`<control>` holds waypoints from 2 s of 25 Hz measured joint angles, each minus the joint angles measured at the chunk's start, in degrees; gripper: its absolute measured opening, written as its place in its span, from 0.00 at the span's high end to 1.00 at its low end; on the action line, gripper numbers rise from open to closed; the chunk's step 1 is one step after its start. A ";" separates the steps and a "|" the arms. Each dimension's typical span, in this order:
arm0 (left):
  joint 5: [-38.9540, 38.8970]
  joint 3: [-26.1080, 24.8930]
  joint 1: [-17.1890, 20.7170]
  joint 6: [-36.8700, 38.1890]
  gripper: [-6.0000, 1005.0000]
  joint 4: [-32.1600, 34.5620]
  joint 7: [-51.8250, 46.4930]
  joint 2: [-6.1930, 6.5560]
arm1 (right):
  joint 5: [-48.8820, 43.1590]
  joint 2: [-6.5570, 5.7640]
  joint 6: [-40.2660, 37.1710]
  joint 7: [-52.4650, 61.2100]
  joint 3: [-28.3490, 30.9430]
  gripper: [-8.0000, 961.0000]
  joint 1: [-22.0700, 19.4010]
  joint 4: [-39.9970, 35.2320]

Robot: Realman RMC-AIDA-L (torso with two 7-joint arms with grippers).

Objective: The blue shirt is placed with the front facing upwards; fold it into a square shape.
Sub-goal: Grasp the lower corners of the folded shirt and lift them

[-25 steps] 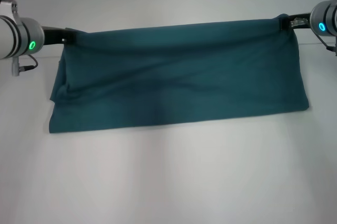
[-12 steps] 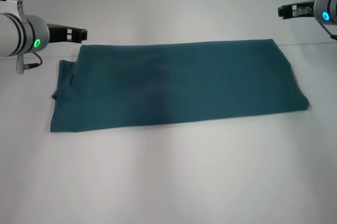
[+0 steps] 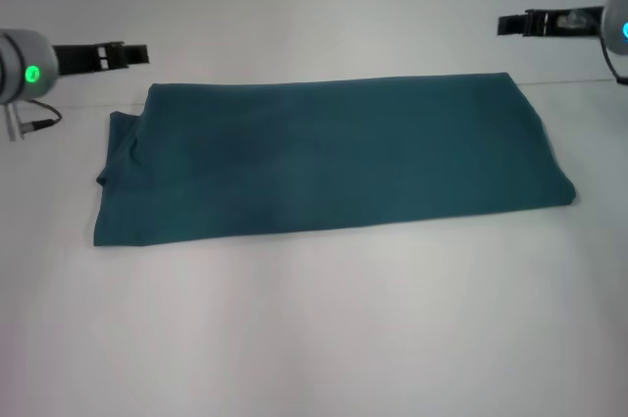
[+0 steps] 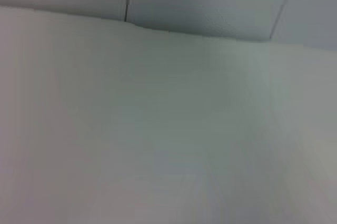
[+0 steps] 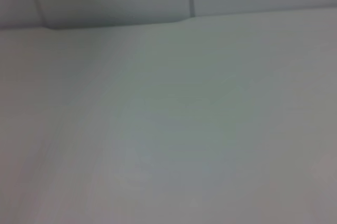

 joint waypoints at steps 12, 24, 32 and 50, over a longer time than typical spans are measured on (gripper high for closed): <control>-24.11 -8.89 10.72 19.38 0.25 4.85 -0.67 1.78 | 44.72 0.58 -33.00 -24.56 3.18 0.10 -19.57 -5.57; -27.88 -10.27 11.65 19.68 0.25 -2.87 -0.43 3.36 | 45.71 1.60 -46.18 -30.58 10.39 0.11 -22.11 1.51; -23.58 -6.56 9.38 18.75 0.25 -4.41 8.03 4.41 | 45.59 1.58 -46.85 -30.67 10.63 0.11 -23.43 1.92; -29.03 -7.97 9.05 -1.25 0.25 -11.84 4.59 -1.38 | 45.72 2.15 -46.50 -30.63 10.50 0.11 -23.97 3.72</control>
